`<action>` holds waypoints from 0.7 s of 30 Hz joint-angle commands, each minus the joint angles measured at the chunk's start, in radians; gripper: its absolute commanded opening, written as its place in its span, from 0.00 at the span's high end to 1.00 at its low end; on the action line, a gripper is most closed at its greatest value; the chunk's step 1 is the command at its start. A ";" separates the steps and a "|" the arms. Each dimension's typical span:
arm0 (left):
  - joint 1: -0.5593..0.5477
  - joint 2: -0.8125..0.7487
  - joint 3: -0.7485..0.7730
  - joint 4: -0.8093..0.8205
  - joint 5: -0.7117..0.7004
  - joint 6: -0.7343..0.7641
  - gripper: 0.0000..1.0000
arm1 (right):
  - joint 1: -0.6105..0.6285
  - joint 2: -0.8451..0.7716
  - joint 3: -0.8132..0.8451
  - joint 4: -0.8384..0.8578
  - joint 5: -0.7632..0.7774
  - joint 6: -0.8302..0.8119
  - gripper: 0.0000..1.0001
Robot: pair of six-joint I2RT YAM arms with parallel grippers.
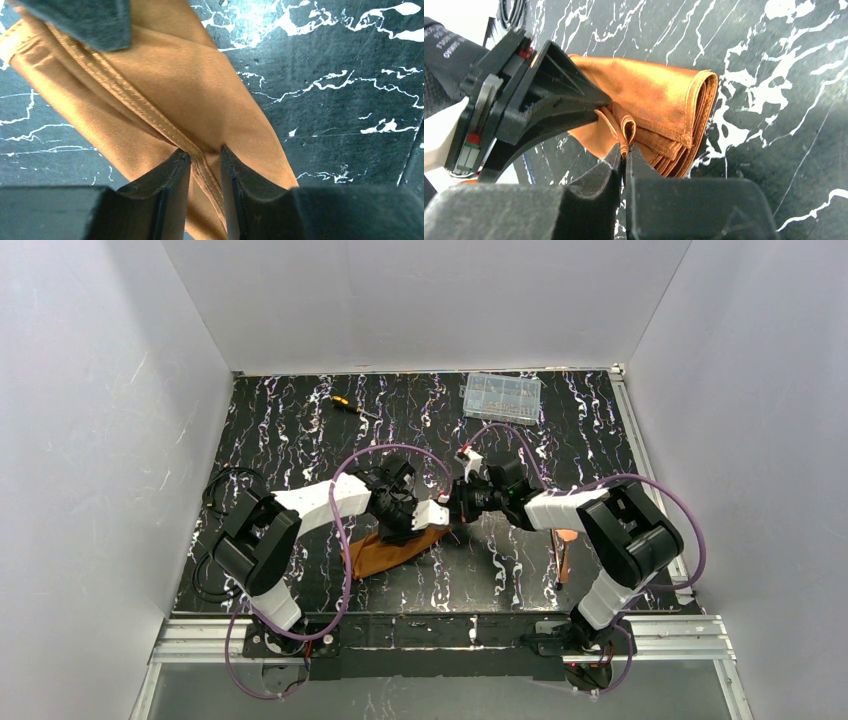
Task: Fold the napkin into a case and place the utensils inside
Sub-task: Grasp the top corner of the smaller rectangle folded napkin from the folded napkin.
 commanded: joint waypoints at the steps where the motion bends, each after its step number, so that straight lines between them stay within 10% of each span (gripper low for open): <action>1: 0.004 -0.022 0.028 -0.109 0.033 0.023 0.73 | -0.002 0.041 0.078 -0.006 0.002 -0.039 0.91; 21: 0.169 0.014 0.173 -0.214 0.279 -0.112 0.74 | 0.010 0.119 0.115 0.039 -0.061 -0.011 0.92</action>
